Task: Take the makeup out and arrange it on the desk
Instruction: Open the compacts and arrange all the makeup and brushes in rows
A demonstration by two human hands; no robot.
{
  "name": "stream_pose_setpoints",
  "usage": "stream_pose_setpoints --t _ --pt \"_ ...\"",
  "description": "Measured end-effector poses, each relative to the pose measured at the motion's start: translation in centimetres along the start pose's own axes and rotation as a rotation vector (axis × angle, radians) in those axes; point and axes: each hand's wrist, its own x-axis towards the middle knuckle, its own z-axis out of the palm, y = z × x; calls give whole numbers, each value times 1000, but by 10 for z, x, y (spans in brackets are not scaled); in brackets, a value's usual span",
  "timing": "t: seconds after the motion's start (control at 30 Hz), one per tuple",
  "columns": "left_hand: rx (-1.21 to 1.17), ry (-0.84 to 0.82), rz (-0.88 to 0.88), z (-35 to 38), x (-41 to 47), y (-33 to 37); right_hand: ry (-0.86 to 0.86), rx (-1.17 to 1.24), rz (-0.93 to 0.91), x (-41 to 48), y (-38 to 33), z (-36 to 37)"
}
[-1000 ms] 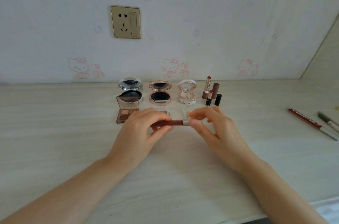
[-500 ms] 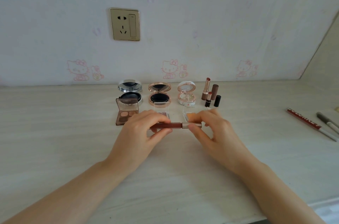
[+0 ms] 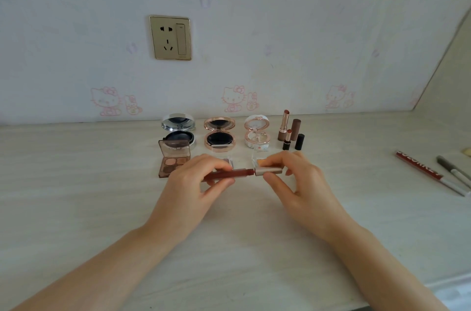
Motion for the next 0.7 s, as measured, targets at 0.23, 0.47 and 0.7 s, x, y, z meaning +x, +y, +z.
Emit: stream_pose_setpoints --t 0.23,0.47,0.7 --pt "25 15 11 1 0 3 135 192 104 3 -4 -4" --pt "-36 -50 -31 4 -6 3 235 487 248 7 -6 -16" --pt "72 -194 203 9 -3 28 235 582 342 14 8 -42"
